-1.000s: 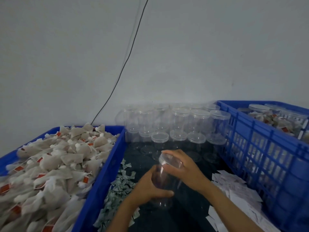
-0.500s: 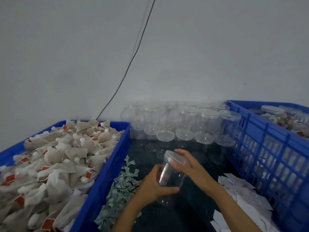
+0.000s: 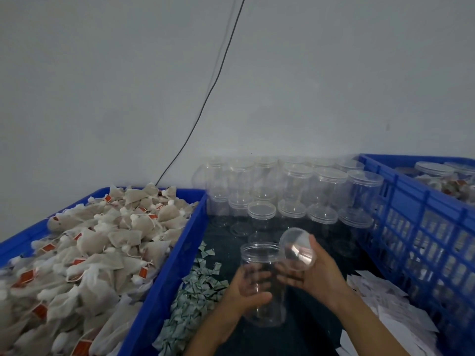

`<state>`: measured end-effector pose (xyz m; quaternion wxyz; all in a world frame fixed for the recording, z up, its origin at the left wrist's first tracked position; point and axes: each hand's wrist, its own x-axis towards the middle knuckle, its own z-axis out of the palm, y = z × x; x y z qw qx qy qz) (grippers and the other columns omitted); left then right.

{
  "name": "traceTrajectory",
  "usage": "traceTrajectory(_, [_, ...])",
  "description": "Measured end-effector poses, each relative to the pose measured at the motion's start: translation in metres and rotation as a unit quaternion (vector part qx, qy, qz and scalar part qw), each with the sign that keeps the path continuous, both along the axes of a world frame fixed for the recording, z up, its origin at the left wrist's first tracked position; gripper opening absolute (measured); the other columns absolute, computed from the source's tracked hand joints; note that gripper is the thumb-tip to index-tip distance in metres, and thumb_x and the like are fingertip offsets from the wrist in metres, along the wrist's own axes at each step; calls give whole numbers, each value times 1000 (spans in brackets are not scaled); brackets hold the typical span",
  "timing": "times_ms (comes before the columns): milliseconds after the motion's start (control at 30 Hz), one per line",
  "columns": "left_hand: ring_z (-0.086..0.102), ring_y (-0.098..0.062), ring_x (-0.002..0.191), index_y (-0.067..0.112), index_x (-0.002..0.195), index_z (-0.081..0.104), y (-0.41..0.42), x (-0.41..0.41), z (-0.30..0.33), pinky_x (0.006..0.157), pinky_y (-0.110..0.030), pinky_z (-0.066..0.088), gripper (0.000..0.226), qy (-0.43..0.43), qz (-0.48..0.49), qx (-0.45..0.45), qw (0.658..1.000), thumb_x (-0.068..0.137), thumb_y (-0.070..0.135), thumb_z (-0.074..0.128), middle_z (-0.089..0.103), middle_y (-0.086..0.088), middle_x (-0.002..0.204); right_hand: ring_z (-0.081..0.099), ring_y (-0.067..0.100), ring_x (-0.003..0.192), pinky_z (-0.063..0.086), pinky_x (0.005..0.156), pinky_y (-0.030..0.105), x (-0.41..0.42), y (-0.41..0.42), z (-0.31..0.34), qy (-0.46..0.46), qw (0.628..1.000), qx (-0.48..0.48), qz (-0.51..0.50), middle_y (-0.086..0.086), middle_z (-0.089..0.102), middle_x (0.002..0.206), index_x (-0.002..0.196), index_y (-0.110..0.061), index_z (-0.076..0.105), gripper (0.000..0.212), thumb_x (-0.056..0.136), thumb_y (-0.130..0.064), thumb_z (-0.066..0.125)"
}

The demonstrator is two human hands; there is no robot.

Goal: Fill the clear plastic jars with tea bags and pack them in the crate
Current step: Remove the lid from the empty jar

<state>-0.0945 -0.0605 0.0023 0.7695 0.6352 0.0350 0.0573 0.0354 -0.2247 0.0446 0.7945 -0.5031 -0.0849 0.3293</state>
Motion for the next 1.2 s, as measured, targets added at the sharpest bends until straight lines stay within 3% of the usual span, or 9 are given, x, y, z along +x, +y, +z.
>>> traceTrajectory(233, [46,-1,122,32,128,35,-6,9,-19,81,-7,43,91,5,134,115,984,61,2,88,47,18,129,60,41,89,50,76,48,-11,3,-28,144,979,-127,-72,32,60,109,130,2,49,48,100,-35,42])
traceTrajectory(400, [40,-5,128,39,139,15,-4,4,-7,99,-17,37,107,28,108,167,980,66,0,84,40,14,141,57,35,93,48,69,39,-18,9,-17,52,958,-252,-123,22,58,104,128,2,48,36,94,-9,50])
traceTrajectory(500, [29,-6,133,45,144,-7,7,-8,22,107,-29,41,118,10,71,163,984,74,-6,73,29,16,141,51,38,110,48,88,46,-23,10,11,-69,917,-367,-142,22,50,127,138,-2,37,56,87,-11,58])
traceTrajectory(600, [32,-9,133,32,142,23,20,-10,73,110,-30,35,84,-75,194,133,969,82,-12,60,35,11,140,42,38,125,39,104,50,-30,19,57,-188,901,-356,-164,21,41,140,143,-10,33,62,88,-12,60])
traceTrajectory(733, [57,-5,99,21,111,49,37,-2,142,71,-8,45,36,-111,378,101,913,88,-7,53,59,7,108,57,21,97,45,78,34,-60,66,116,-303,918,-243,-78,3,59,109,120,-18,55,28,93,-12,54])
traceTrajectory(867, [58,-17,98,14,109,53,88,-4,172,89,-32,50,25,-27,419,213,882,87,2,55,61,1,106,55,15,75,43,65,28,-86,141,140,-358,913,-196,-21,3,61,89,101,-17,61,20,93,-5,48])
traceTrajectory(967, [59,-19,97,12,113,58,146,-29,164,91,-37,50,23,86,421,395,812,90,10,54,64,-5,109,56,18,83,46,68,28,-96,193,125,-370,906,-200,38,7,62,98,105,-13,61,21,93,-3,47])
traceTrajectory(1133, [56,-22,113,17,127,50,236,-65,138,98,-37,45,34,320,415,585,619,96,31,53,56,-6,129,56,11,100,47,82,21,-96,267,88,-474,854,-202,73,0,61,113,117,-13,60,28,93,-5,48])
traceTrajectory(1200, [46,-25,128,17,138,40,252,-66,127,110,-41,36,55,387,359,593,607,93,45,55,46,-7,141,53,12,110,42,87,19,-96,291,78,-488,842,-210,92,2,58,123,127,-13,55,35,93,-7,47])
